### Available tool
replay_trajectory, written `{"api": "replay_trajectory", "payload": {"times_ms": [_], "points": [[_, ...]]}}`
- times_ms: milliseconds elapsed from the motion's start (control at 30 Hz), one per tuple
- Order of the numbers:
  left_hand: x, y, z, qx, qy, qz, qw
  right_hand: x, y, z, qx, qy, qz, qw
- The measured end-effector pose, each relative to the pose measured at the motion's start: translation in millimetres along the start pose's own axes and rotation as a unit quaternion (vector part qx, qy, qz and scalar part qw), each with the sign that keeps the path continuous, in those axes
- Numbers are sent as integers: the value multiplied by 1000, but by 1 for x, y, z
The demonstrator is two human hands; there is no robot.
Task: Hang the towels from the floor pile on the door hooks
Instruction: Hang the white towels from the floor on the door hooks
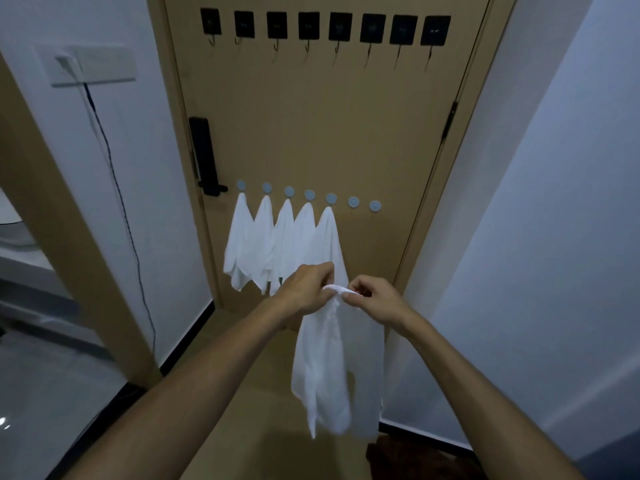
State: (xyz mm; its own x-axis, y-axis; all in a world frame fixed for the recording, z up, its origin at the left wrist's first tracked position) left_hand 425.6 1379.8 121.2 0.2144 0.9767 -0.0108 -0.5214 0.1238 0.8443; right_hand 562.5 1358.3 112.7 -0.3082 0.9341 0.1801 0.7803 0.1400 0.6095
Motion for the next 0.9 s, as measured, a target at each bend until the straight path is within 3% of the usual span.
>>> {"api": "replay_trajectory", "payload": {"times_ms": [100, 300, 633, 900], "points": [[18, -2, -12, 6, 6, 17, 1000, 18, -5, 8, 6, -11, 8, 1000], [68, -19, -27, -80, 11, -93, 992, 57, 0, 47, 15, -39, 7, 999], [202, -52, -36, 88, -14, -220, 971, 149, 15, 139, 37, -87, -58, 994], [304, -91, -15, 66, -16, -236, 969, 212, 65, 209, 15, -140, -47, 989]]}}
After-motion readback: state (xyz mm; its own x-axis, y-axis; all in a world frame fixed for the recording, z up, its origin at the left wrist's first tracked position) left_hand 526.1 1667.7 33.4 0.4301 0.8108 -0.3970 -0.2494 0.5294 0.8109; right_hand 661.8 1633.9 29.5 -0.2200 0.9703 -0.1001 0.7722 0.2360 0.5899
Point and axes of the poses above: each hand's wrist, its own x-axis towards the middle knuckle, its own y-axis out of the back of the hand, z = x × y, the point moved 6 cm from there along x, towards the middle knuckle, and after that the axes turned 11 degrees about y, right-handed, at the moved point
